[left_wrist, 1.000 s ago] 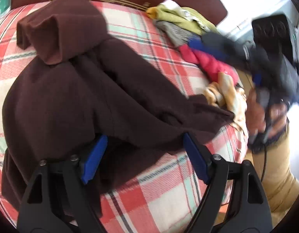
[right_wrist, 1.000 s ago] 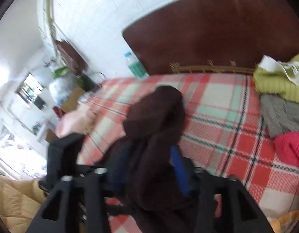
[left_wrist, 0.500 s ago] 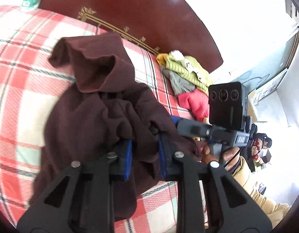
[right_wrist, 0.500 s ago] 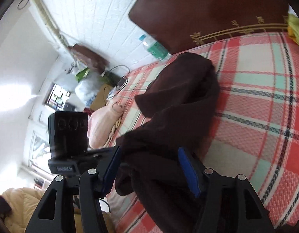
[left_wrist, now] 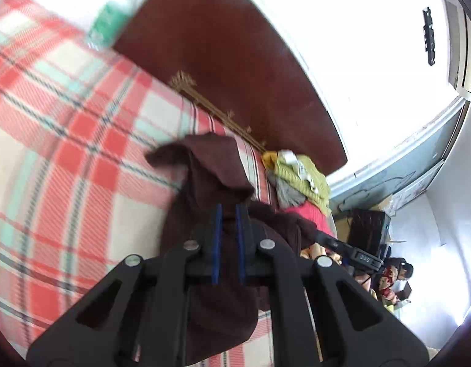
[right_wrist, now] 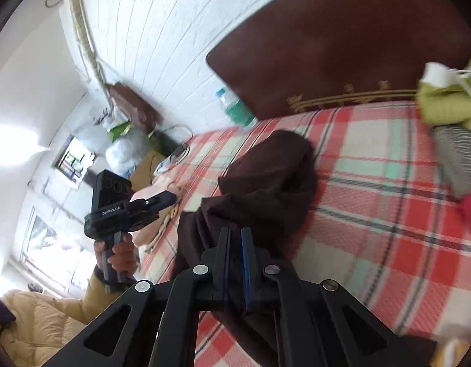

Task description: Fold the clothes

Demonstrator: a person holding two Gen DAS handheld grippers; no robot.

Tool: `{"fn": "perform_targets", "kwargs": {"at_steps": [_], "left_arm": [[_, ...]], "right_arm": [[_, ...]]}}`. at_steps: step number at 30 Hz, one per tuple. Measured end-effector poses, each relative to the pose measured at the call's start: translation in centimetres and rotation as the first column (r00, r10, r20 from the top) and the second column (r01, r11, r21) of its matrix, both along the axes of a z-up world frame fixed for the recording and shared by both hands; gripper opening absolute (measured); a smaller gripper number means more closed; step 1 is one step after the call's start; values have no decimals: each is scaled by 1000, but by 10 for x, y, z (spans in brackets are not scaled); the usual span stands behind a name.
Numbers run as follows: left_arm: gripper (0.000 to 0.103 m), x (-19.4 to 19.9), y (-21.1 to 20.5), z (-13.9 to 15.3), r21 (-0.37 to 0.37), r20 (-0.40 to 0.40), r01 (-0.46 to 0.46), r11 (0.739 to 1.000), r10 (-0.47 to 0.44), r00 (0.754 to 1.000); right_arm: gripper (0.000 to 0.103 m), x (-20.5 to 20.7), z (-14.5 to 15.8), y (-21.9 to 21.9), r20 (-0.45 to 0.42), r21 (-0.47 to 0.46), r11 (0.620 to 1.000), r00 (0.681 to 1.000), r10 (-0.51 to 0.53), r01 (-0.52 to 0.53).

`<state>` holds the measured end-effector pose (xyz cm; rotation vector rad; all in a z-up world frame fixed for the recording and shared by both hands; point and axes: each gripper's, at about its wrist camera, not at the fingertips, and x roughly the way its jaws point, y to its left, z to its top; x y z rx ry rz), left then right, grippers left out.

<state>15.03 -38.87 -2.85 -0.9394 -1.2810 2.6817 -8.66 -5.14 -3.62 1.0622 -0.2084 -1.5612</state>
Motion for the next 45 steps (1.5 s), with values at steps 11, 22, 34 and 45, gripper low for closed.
{"fn": "perform_targets", "kwargs": {"at_steps": [11,22,34,45], "left_arm": [[87,-28,118,-16,-118,114,294,948,-281,953],[10,-42,57,-23,-3,56,148,989,-147,987],[7,68,-62,6,59,-36,-60,996,63,997],[88,70,-17,0,-131,44,-3,991,9,999]], "right_arm": [[70,18,-8,10,-174,200,976,984,-49,84],[71,25,-30,-39,-155,233,972,988,23,14],[76,49,-30,-112,-202,258,957,961,189,-134],[81,45,-8,-179,-266,210,966,942,204,-150]]}}
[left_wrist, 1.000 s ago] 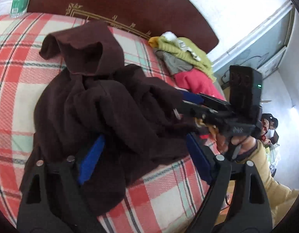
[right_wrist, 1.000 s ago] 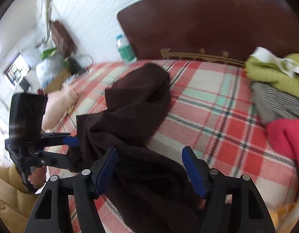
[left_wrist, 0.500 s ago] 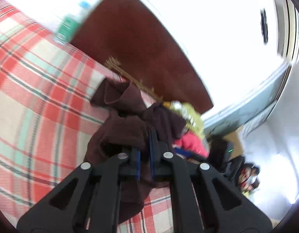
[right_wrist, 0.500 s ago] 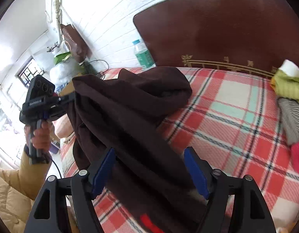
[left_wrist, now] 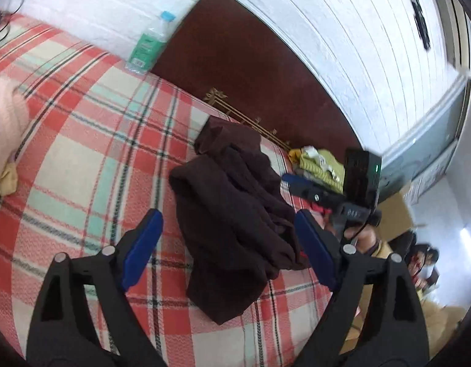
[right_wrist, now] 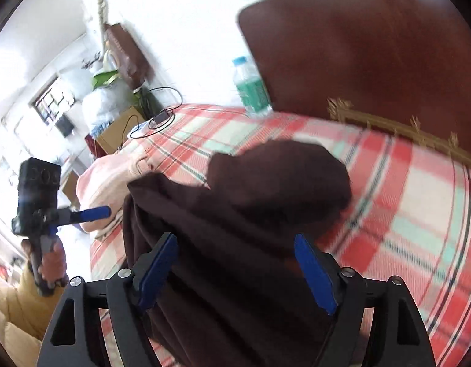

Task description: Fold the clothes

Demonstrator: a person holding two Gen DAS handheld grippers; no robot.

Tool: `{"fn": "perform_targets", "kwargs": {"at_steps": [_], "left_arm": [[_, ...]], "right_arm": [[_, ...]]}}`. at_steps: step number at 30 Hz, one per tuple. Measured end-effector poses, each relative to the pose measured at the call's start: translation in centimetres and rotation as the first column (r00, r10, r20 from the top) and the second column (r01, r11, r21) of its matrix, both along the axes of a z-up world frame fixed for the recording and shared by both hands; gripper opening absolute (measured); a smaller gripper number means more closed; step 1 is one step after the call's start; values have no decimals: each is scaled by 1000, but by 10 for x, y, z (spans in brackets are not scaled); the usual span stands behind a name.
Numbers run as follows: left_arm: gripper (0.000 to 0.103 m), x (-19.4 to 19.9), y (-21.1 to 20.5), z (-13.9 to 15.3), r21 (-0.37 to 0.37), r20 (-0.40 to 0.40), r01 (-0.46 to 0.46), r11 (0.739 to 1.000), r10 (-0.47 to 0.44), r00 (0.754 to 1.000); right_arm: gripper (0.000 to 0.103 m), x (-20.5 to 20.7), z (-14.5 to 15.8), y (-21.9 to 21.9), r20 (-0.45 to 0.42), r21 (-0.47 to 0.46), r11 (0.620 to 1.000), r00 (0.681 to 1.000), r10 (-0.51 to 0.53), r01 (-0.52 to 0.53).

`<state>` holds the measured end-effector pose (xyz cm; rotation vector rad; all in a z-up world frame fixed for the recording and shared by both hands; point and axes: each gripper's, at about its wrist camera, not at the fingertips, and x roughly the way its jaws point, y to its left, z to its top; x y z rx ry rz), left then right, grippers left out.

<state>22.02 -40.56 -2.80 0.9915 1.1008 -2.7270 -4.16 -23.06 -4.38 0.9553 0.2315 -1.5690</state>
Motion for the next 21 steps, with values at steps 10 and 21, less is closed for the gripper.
{"fn": "perform_targets", "kwargs": {"at_steps": [10,21], "left_arm": [[11,-52,3,-15,45,48,21,999,-23,999],[10,34,-58,65,164,-214,14,986,22,977]], "right_arm": [[4,15,-3,-19,-1,125,986,994,107,-106],[7,-16,130,190,13,-266,947,983,-182,179]]}}
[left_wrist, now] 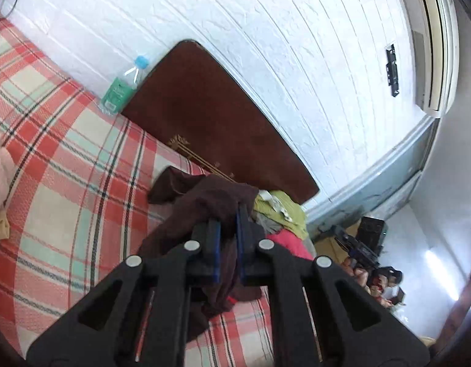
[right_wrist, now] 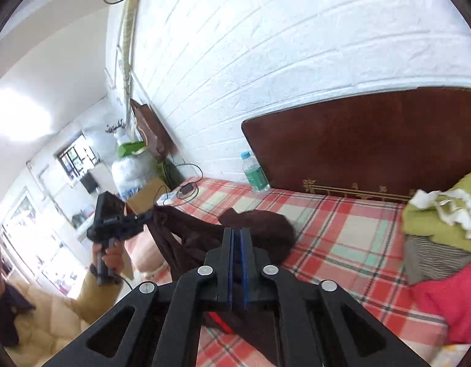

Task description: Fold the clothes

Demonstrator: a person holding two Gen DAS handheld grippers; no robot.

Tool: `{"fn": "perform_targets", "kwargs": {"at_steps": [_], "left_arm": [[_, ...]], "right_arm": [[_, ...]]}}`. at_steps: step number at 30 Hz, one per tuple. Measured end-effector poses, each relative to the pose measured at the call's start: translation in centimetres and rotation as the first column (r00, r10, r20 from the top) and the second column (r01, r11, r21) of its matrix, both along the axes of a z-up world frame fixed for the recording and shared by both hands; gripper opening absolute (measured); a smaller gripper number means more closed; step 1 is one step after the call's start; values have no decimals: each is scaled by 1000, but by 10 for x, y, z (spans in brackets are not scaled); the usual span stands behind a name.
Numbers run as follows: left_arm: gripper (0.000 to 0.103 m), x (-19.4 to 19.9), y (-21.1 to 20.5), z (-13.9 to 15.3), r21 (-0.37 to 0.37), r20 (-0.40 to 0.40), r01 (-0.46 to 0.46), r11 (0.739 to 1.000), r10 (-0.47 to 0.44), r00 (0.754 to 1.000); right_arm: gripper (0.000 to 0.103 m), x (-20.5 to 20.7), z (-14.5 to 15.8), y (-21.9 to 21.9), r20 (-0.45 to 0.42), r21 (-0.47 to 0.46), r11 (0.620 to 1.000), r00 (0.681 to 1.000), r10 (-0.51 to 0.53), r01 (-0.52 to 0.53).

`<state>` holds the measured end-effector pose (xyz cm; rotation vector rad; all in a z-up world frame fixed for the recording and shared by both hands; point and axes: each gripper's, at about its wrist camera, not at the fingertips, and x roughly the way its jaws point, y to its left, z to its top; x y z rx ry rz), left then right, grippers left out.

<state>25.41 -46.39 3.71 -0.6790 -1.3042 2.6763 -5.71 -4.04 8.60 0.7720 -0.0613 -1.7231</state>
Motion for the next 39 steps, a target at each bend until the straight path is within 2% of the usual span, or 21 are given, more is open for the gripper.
{"fn": "perform_targets", "kwargs": {"at_steps": [1,2,4,5,9,11,12,13,15,16,17,18,22,25,28,30,33,34,35,37,39], "left_arm": [[10,2,-2,-7,-10,27,-13,1000,13,1000],[10,3,-4,-16,-22,59,-31,999,32,998],[10,5,-8,-32,-50,121,-67,997,72,990],[10,7,-13,-44,-61,173,-99,993,108,979],[18,16,-19,-73,-150,342,-149,977,193,920],[35,21,-11,-64,-247,350,-129,960,213,912],[56,25,-7,-51,-285,306,-120,951,209,929],[72,30,-3,-36,-319,250,-115,941,200,947],[81,39,4,-6,-387,139,-110,915,176,975],[83,38,6,4,-420,116,-104,901,167,979],[84,35,7,13,-453,102,-97,886,159,982],[85,25,9,16,-494,117,-72,866,149,982],[85,-34,6,-23,-491,275,97,866,48,960],[85,-78,4,-72,-481,417,213,851,8,909],[85,-99,-1,-112,-389,489,281,877,-62,870],[85,-105,-3,-126,-353,512,288,890,-73,856],[84,-106,2,-135,-345,513,296,891,-85,854],[84,-105,4,-135,-356,516,295,887,-77,853],[82,-104,7,-135,-368,521,293,882,-66,851],[67,-103,14,-138,-391,536,309,867,-59,842],[61,-102,19,-140,-412,547,323,852,-51,835]], "right_arm": [[21,2,-5,-4,-23,52,999,1000,-16,17],[43,5,-12,-12,-39,97,995,999,-18,22],[76,15,-38,-44,-41,165,986,999,28,-21],[81,20,-51,-62,-47,202,978,997,54,-44],[81,35,-109,-155,-99,377,912,973,211,-159],[81,40,-135,-187,-112,439,876,956,272,-198],[81,42,-146,-200,-117,464,860,947,298,-214],[81,43,-156,-211,-112,482,846,941,320,-230],[64,40,-165,-223,-62,484,831,936,347,-275],[33,40,-167,-224,-20,470,825,930,366,-314],[10,39,-167,-223,8,456,822,925,379,-341],[8,39,-165,-220,30,439,824,922,385,-358],[3,39,-138,-180,77,343,871,935,347,-352],[3,36,-105,-132,107,222,922,948,300,-317],[2,41,-75,-88,112,126,954,960,258,-271],[3,41,-67,-64,114,120,970,973,199,-212],[10,43,-75,-53,144,116,971,971,190,-207],[25,43,-80,-53,146,106,974,972,184,-201],[54,43,-83,-52,143,99,978,975,169,-184],[86,45,-85,-60,87,107,983,986,143,-152],[86,49,-91,-75,16,122,983,990,139,-140]]}}
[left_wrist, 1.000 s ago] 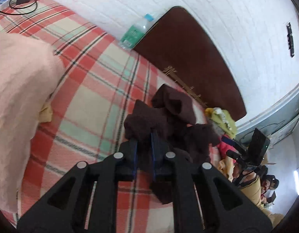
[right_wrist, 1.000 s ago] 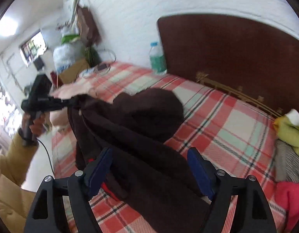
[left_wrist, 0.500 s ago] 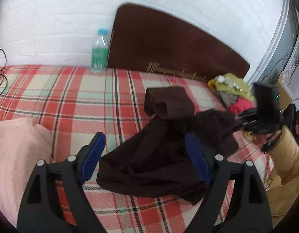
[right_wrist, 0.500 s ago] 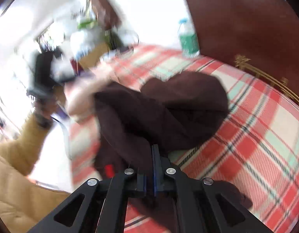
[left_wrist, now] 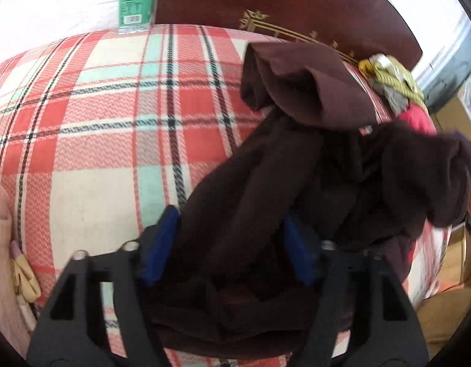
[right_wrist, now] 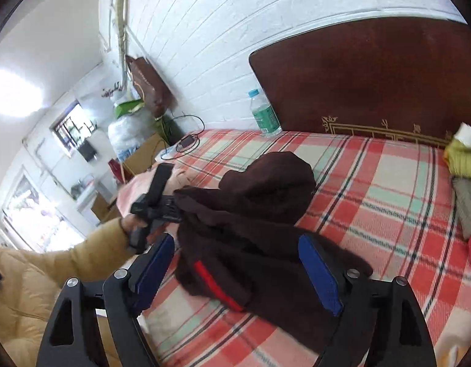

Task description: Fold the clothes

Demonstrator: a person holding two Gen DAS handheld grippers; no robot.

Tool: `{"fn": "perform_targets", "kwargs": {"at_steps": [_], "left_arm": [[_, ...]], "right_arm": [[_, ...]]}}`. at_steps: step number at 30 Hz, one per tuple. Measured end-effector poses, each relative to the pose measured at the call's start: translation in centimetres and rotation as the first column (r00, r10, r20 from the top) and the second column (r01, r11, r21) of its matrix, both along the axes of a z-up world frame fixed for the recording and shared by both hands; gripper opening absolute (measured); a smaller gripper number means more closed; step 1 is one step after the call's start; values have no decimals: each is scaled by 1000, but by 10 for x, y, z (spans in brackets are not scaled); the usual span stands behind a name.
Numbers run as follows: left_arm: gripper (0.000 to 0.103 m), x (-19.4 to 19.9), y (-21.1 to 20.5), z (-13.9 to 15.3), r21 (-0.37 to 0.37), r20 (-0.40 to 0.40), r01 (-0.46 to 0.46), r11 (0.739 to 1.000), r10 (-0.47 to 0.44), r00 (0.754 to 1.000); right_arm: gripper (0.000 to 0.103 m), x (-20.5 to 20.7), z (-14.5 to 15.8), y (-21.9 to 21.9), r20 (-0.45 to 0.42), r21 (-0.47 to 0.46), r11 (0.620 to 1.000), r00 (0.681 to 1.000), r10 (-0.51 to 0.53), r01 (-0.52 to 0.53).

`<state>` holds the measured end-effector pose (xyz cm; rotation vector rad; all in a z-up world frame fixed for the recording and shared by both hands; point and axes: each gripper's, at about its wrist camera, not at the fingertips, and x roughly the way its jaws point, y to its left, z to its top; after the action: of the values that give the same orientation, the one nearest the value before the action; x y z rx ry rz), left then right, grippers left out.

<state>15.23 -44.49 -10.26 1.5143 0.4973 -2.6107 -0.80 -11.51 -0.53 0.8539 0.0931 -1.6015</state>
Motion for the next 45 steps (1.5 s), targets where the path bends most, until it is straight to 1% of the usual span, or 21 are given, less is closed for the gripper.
{"fn": "perform_targets", "kwargs": {"at_steps": [3,6,7,8,9,13,15,16,17,19,21,23,26,28,30,33,38,41,42,43,45], "left_arm": [[61,7,5,4,-17,-4,1,1000,-1,1000],[61,10,7,7,-28,-13,-4,1000,3,1000],[61,11,8,7,-29,-14,-10,1000,10,1000],[61,11,8,7,-32,-16,-14,999,14,1000],[61,11,9,7,-34,-19,-18,999,17,1000],[61,14,8,8,-29,-31,-23,999,22,999],[61,18,5,9,-16,-36,-18,1000,18,999],[61,19,4,9,-13,-36,-16,1000,16,999],[61,18,3,8,-11,-34,-15,1000,14,999],[61,16,0,6,-15,-23,-18,1000,18,1000],[61,13,1,4,-19,-13,-16,1000,16,1000],[61,11,2,4,-27,-7,-11,1000,11,1000],[58,13,3,6,-36,-12,-11,999,11,1000],[28,14,3,7,-42,-15,-11,999,10,1000],[15,16,3,12,-28,-28,-9,1000,8,1000],[13,22,3,27,40,-96,9,999,-5,995],[14,34,10,62,79,-209,53,996,-35,977],[44,39,14,70,46,-217,63,997,-52,975],[66,40,16,73,36,-220,66,997,-57,974],[76,41,16,71,30,-215,65,997,-57,975],[78,38,17,61,-2,-177,61,998,-60,982]], "right_arm": [[84,9,-9,-33,-159,80,997,987,29,-16],[83,21,-20,-68,-236,209,975,963,132,-82],[69,25,-22,-76,-241,233,965,954,177,-120],[18,28,-24,-85,-233,260,952,947,222,-160],[2,28,-27,-93,-219,290,939,942,256,-187],[8,26,-29,-111,-312,351,922,907,282,-166],[48,24,-22,-108,-358,327,932,891,278,-159],[83,23,-20,-108,-338,320,931,897,285,-175],[86,22,-21,-110,-303,312,928,904,302,-205],[77,24,-26,-122,-250,315,914,907,340,-255],[52,26,-33,-135,-206,324,897,903,377,-301],[7,30,-47,-149,-188,378,870,894,407,-316],[3,26,-53,-150,-149,397,871,916,372,-289],[3,18,-41,-136,-129,339,904,939,319,-260],[2,5,-22,-115,-83,243,945,966,244,-218],[2,-9,7,-78,-21,103,983,988,155,-152],[2,-21,43,-20,50,-60,997,997,54,-51],[2,-20,54,8,55,-105,994,998,13,-7],[2,-22,55,15,59,-102,995,998,-2,8],[2,-20,54,21,54,-96,995,998,-13,18],[2,-22,46,29,86,-84,996,996,-33,40]]}}
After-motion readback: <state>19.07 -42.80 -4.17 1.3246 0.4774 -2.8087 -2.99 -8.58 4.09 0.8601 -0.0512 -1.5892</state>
